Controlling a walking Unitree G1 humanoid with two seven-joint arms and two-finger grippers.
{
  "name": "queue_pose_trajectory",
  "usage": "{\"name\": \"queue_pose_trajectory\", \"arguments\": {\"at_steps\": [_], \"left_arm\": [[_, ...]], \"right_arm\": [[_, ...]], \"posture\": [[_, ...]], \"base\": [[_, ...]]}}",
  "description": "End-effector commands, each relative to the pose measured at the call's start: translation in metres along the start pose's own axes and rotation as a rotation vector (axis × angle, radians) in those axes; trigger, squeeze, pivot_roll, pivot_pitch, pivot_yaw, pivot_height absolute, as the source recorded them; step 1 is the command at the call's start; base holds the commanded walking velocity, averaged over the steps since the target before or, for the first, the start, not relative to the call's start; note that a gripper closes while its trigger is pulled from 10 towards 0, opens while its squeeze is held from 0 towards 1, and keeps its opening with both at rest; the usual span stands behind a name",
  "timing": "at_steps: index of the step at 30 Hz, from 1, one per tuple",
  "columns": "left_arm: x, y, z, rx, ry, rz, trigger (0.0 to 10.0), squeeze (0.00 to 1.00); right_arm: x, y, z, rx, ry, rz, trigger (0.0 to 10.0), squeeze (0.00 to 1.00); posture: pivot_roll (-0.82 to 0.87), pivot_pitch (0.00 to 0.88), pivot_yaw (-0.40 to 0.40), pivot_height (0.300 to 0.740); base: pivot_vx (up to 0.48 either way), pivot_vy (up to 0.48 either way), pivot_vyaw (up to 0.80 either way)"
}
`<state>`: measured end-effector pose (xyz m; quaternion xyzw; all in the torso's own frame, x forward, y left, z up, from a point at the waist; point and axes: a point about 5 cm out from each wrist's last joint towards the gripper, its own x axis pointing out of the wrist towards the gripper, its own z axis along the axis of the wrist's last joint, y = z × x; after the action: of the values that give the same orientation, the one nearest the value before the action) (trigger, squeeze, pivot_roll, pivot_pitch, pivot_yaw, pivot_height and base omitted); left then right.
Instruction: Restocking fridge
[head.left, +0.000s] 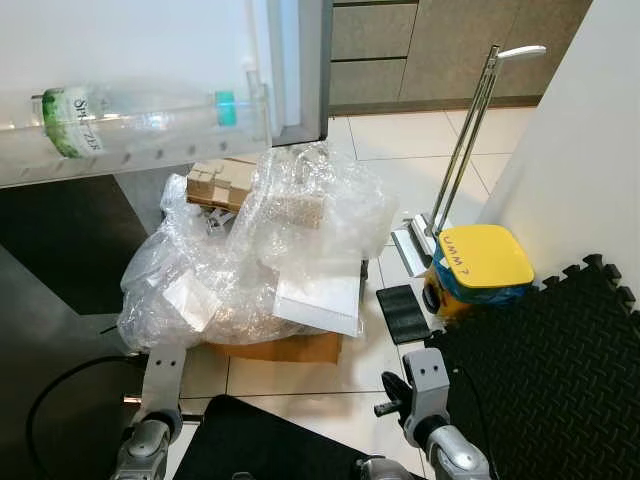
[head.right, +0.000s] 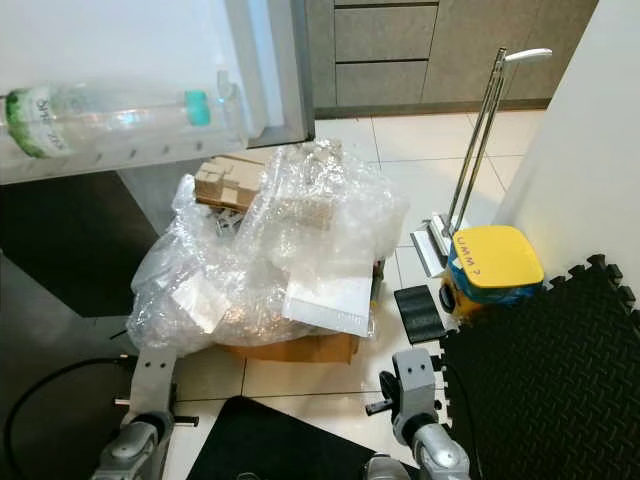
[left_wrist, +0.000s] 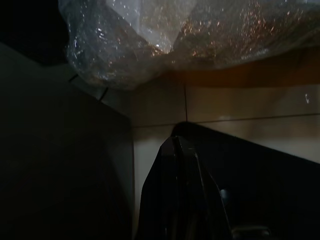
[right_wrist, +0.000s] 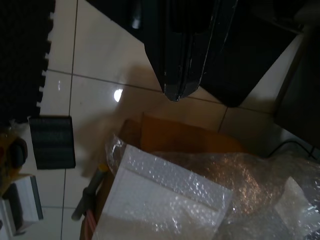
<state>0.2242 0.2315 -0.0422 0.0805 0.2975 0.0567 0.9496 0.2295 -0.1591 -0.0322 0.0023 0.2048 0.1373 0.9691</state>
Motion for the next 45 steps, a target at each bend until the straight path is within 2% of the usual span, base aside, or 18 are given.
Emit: {"name": "queue_pose_trajectory", "arguments": {"at_steps": [1, 5, 7, 8, 9, 10, 13, 15, 18, 21, 23, 24, 26, 30, 33, 35, 37, 45], "left_arm": [[-0.007, -0.008, -0.019, -0.022, 0.071, -0.018, 10.0, 0.00], [-0.011, -0.009, -0.029, -0.027, 0.103, -0.021, 10.0, 0.00], [-0.013, -0.011, -0.032, -0.042, 0.094, -0.031, 10.0, 0.00], [-0.015, -0.012, -0.034, -0.032, 0.099, -0.033, 10.0, 0.00], [-0.015, -0.012, -0.034, -0.032, 0.099, -0.033, 10.0, 0.00], [-0.015, -0.014, -0.033, -0.057, 0.079, -0.042, 10.0, 0.00], [-0.015, -0.016, -0.032, -0.064, 0.065, -0.049, 10.0, 0.00], [-0.016, -0.019, -0.034, -0.058, 0.073, -0.054, 10.0, 0.00], [-0.017, -0.021, -0.034, -0.061, 0.067, -0.057, 10.0, 0.00], [-0.018, -0.022, -0.037, -0.068, 0.083, -0.058, 10.0, 0.00], [-0.019, -0.020, -0.037, -0.078, 0.079, -0.051, 10.0, 0.00], [-0.019, -0.019, -0.037, -0.073, 0.071, -0.048, 10.0, 0.00], [-0.019, -0.017, -0.038, -0.062, 0.070, -0.042, 10.0, 0.00], [-0.020, -0.015, -0.039, -0.061, 0.075, -0.036, 10.0, 0.00], [-0.021, -0.013, -0.040, -0.059, 0.070, -0.038, 10.0, 0.00], [-0.021, -0.013, -0.040, -0.058, 0.069, -0.038, 10.0, 0.00], [-0.022, -0.012, -0.041, -0.060, 0.067, -0.031, 10.0, 0.00], [-0.029, -0.009, -0.048, -0.069, 0.054, -0.018, 10.0, 0.00]], "right_arm": [[-0.006, -0.002, -0.012, 0.026, 0.044, -0.034, 10.0, 0.00], [-0.007, -0.010, -0.010, 0.077, 0.020, -0.099, 10.0, 0.00], [-0.006, -0.025, 0.000, 0.136, -0.040, -0.187, 10.0, 0.00], [-0.004, -0.041, 0.012, 0.199, -0.098, -0.277, 10.0, 0.00], [-0.004, -0.041, 0.012, 0.199, -0.098, -0.277, 10.0, 0.00], [-0.002, -0.056, 0.026, 0.241, -0.155, -0.337, 10.0, 0.00], [0.000, -0.066, 0.038, 0.255, -0.194, -0.357, 10.0, 0.00], [0.007, -0.082, 0.067, 0.253, -0.268, -0.372, 10.0, 0.00], [0.011, -0.087, 0.080, 0.246, -0.294, -0.369, 10.0, 0.00], [0.025, -0.104, 0.150, 0.304, -0.454, -0.327, 10.0, 0.00], [0.032, -0.108, 0.214, 0.404, -0.613, -0.251, 10.0, 0.00], [0.033, -0.106, 0.248, 0.433, -0.688, -0.193, 10.0, 0.00], [0.033, -0.097, 0.288, 0.452, -0.766, -0.108, 10.0, 0.00], [0.035, -0.083, 0.317, 0.466, -0.807, -0.024, 10.0, 0.00], [0.040, -0.052, 0.353, 0.522, -0.825, 0.129, 10.0, 0.00], [0.042, -0.044, 0.359, 0.535, -0.818, 0.164, 10.0, 0.00], [0.048, -0.018, 0.371, 0.568, -0.767, 0.298, 10.0, 0.00], [0.049, 0.006, 0.383, 0.650, -0.745, 0.458, 10.0, 0.00]], "posture": [[-0.15, 0.108, 0.045, 0.740], [-0.15, 0.105, 0.042, 0.740], [-0.15, 0.105, 0.039, 0.740], [-0.15, 0.107, 0.039, 0.740], [-0.15, 0.107, 0.039, 0.740], [-0.15, 0.107, 0.038, 0.740], [-0.15, 0.108, 0.036, 0.740], [-0.15, 0.107, 0.033, 0.740], [-0.15, 0.107, 0.032, 0.740], [-0.15, 0.109, 0.029, 0.740], [-0.15, 0.109, 0.029, 0.740], [-0.14, 0.108, 0.027, 0.740], [-0.14, 0.110, 0.025, 0.740], [-0.14, 0.112, 0.026, 0.740], [-0.13, 0.120, 0.020, 0.740], [-0.13, 0.120, 0.020, 0.740], [-0.11, 0.125, 0.004, 0.740], [-0.09, 0.140, -0.011, 0.740]], "base": [[0.000, 0.000, 0.00], [0.000, 0.000, 0.00], [0.000, 0.000, 0.00], [0.000, 0.000, 0.00], [0.000, 0.000, 0.00], [0.000, 0.000, 0.00], [0.000, 0.000, 0.00], [0.000, 0.000, 0.00], [0.000, 0.000, 0.00], [0.000, 0.000, 0.00], [0.000, 0.000, 0.00], [0.000, 0.000, 0.00], [0.000, 0.000, 0.00], [0.000, 0.000, 0.00], [0.000, 0.000, 0.00], [0.000, 0.000, 0.00], [0.000, 0.000, 0.00], [0.000, 0.000, 0.00]]}}
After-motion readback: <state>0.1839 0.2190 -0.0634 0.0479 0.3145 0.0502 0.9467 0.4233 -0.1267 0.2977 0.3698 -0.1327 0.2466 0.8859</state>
